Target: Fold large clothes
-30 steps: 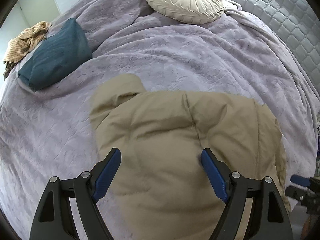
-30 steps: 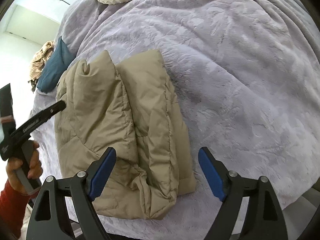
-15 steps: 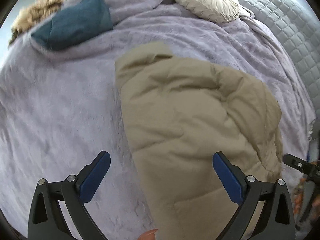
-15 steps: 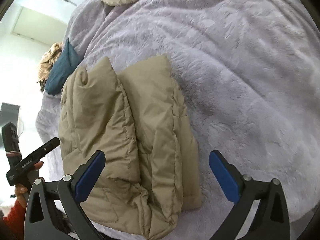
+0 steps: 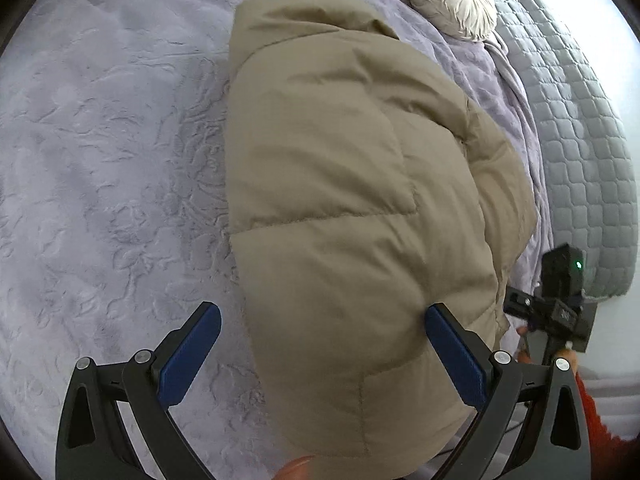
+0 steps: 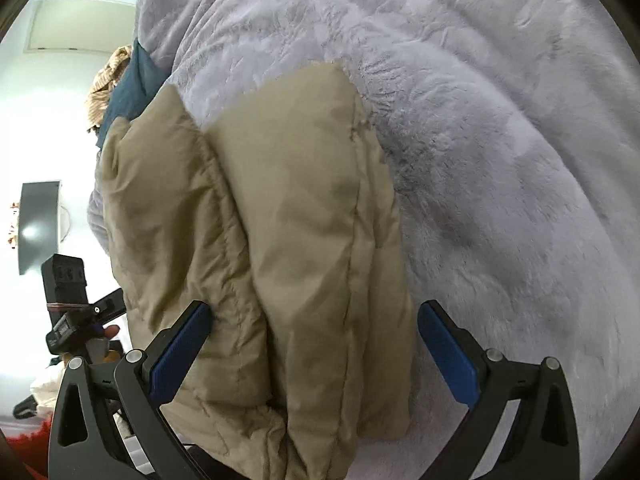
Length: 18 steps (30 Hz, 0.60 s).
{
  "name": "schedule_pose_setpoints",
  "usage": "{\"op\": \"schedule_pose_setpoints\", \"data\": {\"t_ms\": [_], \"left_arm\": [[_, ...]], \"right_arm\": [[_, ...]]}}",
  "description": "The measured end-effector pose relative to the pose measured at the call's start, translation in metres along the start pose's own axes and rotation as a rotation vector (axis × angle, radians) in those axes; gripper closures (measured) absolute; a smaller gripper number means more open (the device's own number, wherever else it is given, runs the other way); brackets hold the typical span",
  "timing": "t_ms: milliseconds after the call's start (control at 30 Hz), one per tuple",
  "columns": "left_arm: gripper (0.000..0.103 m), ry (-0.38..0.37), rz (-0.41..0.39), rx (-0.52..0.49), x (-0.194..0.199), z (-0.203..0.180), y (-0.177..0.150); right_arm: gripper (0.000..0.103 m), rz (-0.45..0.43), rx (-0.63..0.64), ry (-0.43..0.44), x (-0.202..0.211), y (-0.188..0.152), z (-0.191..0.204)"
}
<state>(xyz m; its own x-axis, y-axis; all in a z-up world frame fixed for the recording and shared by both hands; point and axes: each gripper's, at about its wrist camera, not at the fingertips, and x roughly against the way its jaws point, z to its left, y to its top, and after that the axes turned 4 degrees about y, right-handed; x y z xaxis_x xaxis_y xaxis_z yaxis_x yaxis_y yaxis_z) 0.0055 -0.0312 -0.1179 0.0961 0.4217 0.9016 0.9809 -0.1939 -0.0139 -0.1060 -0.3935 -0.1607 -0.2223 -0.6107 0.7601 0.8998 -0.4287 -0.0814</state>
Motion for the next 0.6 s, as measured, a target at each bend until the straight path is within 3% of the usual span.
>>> {"op": "schedule_pose_setpoints", "data": {"t_ms": [167, 333, 600], "left_arm": [[0.001, -0.059, -0.009, -0.036, -0.008, 0.006, 0.01], [0.001, -0.175, 0.007, -0.021, -0.026, 0.014, 0.019], [0.0, -0.261, 0.007, -0.006, -0.052, 0.024, 0.03]], "right_arm": [[0.0, 0.03, 0.004, 0.099, -0.016, 0.016, -0.009], [0.0, 0.063, 0.058, 0.162, -0.036, 0.031, -0.007], [0.0, 0.09, 0.062, 0.244, -0.065, 0.054, -0.001]]}}
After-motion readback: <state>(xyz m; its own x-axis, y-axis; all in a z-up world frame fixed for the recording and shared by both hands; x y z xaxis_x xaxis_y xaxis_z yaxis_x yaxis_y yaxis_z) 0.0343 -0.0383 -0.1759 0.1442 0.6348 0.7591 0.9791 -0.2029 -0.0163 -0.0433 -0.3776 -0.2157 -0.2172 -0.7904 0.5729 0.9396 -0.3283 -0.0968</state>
